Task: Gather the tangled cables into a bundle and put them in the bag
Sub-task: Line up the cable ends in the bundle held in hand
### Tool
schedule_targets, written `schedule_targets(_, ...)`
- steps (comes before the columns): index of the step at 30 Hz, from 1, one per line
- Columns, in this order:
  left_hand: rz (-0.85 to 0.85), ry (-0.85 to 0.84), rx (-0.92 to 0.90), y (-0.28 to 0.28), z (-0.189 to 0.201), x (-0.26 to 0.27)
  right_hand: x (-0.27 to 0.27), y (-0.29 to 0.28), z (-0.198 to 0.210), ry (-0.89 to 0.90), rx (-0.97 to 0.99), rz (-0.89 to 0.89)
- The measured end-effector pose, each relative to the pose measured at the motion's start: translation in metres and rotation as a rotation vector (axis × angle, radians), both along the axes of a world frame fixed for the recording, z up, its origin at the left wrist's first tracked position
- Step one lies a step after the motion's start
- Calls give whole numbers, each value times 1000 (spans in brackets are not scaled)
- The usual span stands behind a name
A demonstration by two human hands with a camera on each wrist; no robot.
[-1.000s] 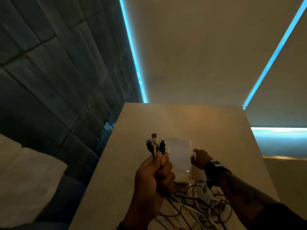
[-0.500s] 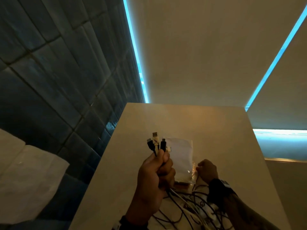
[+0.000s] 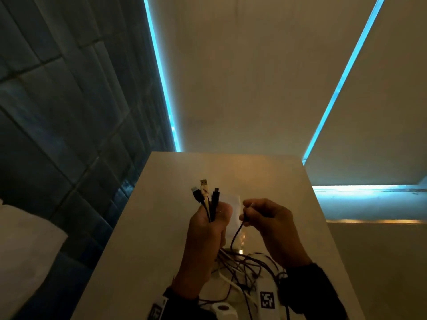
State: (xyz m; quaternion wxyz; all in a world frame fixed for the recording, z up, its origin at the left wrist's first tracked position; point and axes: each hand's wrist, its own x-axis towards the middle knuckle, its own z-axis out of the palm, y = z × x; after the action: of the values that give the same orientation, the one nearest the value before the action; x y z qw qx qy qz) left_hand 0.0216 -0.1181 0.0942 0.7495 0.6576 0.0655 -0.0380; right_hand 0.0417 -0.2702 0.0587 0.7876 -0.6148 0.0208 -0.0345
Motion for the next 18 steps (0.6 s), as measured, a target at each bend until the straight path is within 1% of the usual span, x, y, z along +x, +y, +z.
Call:
schedule_targets(4,-59,-64,40,-3,5,-5,-17,11,19,-98,-44,118)
schedule_targets(8,-155,-71,-4,-2,8,-8,-23,13,24,-114,-39,112)
schedule_targets(12,-185,-67,-9,0,8,-9,-29,13,30,-104,-36,143)
schedule_targets(14,-168,-78,-12,-2,9,-10,-30,12,33,-83,-48,192)
schedule_targets(18,-66,-108,-86,0,14,-9,-33,7,27,-65,-137,288)
